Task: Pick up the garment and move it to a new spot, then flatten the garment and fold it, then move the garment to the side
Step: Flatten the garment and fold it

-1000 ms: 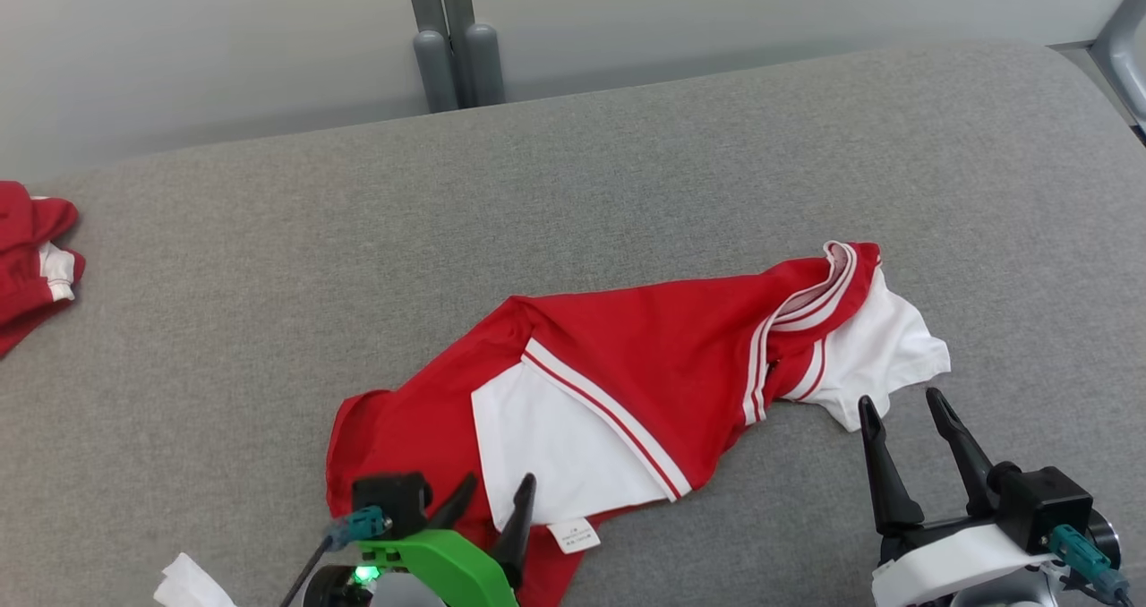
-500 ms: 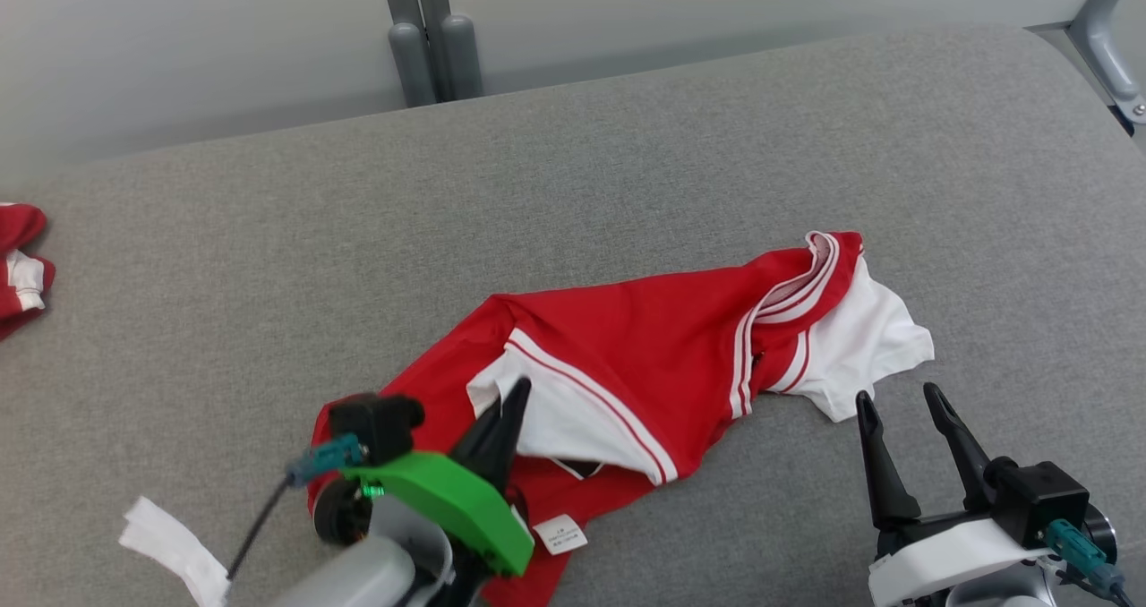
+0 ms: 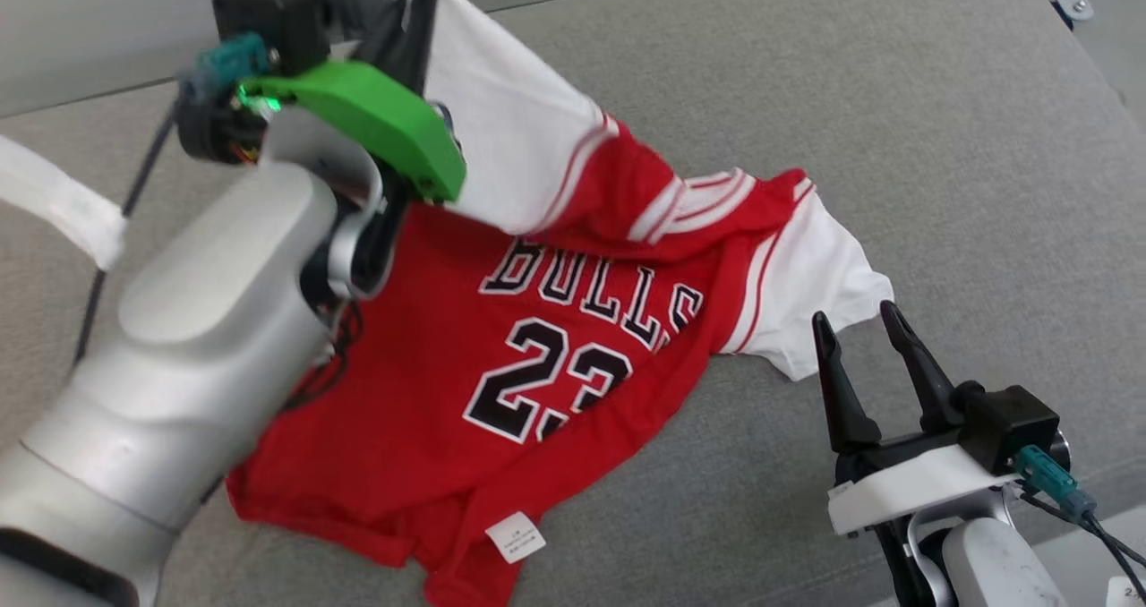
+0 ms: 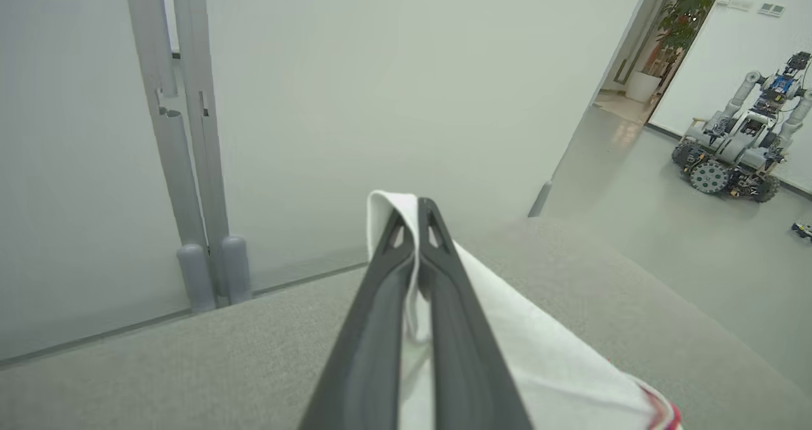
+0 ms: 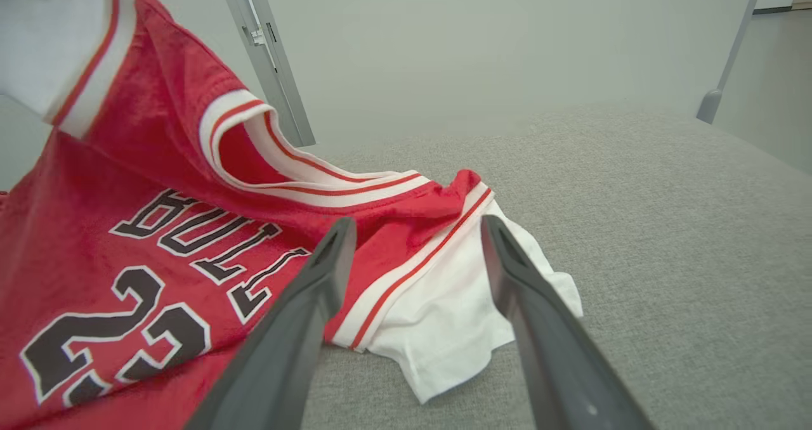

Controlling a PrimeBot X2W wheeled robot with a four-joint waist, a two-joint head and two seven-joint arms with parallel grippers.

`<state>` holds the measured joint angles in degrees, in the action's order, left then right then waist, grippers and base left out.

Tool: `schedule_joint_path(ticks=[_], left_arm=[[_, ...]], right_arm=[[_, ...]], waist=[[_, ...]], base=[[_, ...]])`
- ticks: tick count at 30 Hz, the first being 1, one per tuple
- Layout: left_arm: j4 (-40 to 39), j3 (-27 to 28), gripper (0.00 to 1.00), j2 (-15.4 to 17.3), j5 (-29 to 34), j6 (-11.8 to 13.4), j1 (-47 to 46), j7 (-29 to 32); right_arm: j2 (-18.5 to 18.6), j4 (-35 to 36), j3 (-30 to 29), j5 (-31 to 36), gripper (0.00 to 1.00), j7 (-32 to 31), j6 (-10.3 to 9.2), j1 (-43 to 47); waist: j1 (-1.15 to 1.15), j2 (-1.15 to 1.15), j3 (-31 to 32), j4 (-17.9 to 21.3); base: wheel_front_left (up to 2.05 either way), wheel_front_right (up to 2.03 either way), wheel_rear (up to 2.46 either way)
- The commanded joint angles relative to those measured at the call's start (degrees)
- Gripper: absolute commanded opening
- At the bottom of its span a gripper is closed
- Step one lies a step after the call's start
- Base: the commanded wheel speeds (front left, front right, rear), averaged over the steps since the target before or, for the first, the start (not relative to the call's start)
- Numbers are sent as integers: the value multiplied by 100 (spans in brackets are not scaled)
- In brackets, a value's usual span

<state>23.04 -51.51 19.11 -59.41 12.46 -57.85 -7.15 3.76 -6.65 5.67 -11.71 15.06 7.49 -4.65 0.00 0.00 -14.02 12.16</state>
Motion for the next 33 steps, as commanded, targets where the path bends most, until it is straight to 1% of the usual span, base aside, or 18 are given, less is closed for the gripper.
schedule_joint_path(ticks=[1, 3, 5, 8, 12, 13, 14, 15, 17, 19, 21, 24, 26, 28, 30, 33], left_arm=[[333, 17, 0, -23, 183, -68, -385, -80], [821, -93, 0, -23, 461, -181, -821, -151], [1252, -116, 0, -91, 632, -285, -1178, -329], [1838, -222, 0, -211, 948, -382, -1552, -567], [2498, -134, 0, -352, 1293, -327, -1759, -785], [2587, -49, 35, -395, 1357, -316, -1719, -809], [2580, 51, 89, -432, 1422, -310, -1670, -809], [2565, 170, 100, -491, 1467, -335, -1531, -806], [2510, 319, 100, -585, 1589, -434, -1295, -802], [2357, 512, 100, -606, 1724, -417, -1109, -806], [2226, 693, 100, -672, 1794, -477, -679, -806], [1936, 1061, 100, -732, 1785, -460, -7, -800], [1718, 1351, 100, -695, 1718, -412, 588, -801], [1565, 1518, 100, -626, 1612, -395, 1224, -800], [1469, 1523, 100, -533, 1515, -393, 1806, -791], [1242, 1516, 100, -385, 1307, -410, 2518, -554]], right_arm=[[-32, -25, 19, -67, 100, 18, 0, -104], [-55, -53, 63, -102, 100, 18, 0, -169], [-67, -81, 74, -139, 100, 18, 0, -190], [-81, -117, 54, -173, 100, 18, 0, -142], [-86, -110, 64, -268, 100, 18, 0, -174], [-87, -108, 76, -293, 100, 18, 0, -193], [-88, -104, 76, -298, 100, 18, 0, -214], [-87, -98, 56, -294, 100, 18, 0, -222], [-83, -89, 5, -227, 100, 18, 0, -219], [-85, -79, -53, -155, 100, 18, 0, -217], [-82, -80, -115, -64, 100, 18, 0, -158], [-78, -85, -214, 43, 100, 18, 0, 2], [-64, -85, -241, 89, 100, 18, 0, 109], [-41, -76, -295, 112, 100, 18, -1, 235], [-22, -78, -359, 141, 100, 18, 0, 413], [13, -45, -385, 169, 100, 18, -1, 632]], waist=[[0, 0, -556, 592], [0, 0, -691, 784], [0, 0, -811, 940], [0, 0, -918, 1074], [0, 0, -1005, 1119], [0, 0, -1008, 1110], [0, 0, -1001, 1085], [0, 0, -977, 1035], [0, 0, -914, 900], [0, 0, -818, 738], [0, 0, -647, 580], [0, 0, -303, 344], [0, 0, -63, 228], [0, 0, 176, 107], [0, 0, 415, -42], [0, 0, 621, -234]], base=[[0, 0, 0], [0, 0, 0], [0, 0, 0], [0, 0, 0], [0, 0, 0], [0, 0, 0], [0, 0, 0], [0, 0, 0], [0, 0, 0], [0, 0, 0], [0, 0, 0], [0, 0, 0], [0, 0, 0], [0, 0, 0], [0, 0, 0], [0, 0, 0]])
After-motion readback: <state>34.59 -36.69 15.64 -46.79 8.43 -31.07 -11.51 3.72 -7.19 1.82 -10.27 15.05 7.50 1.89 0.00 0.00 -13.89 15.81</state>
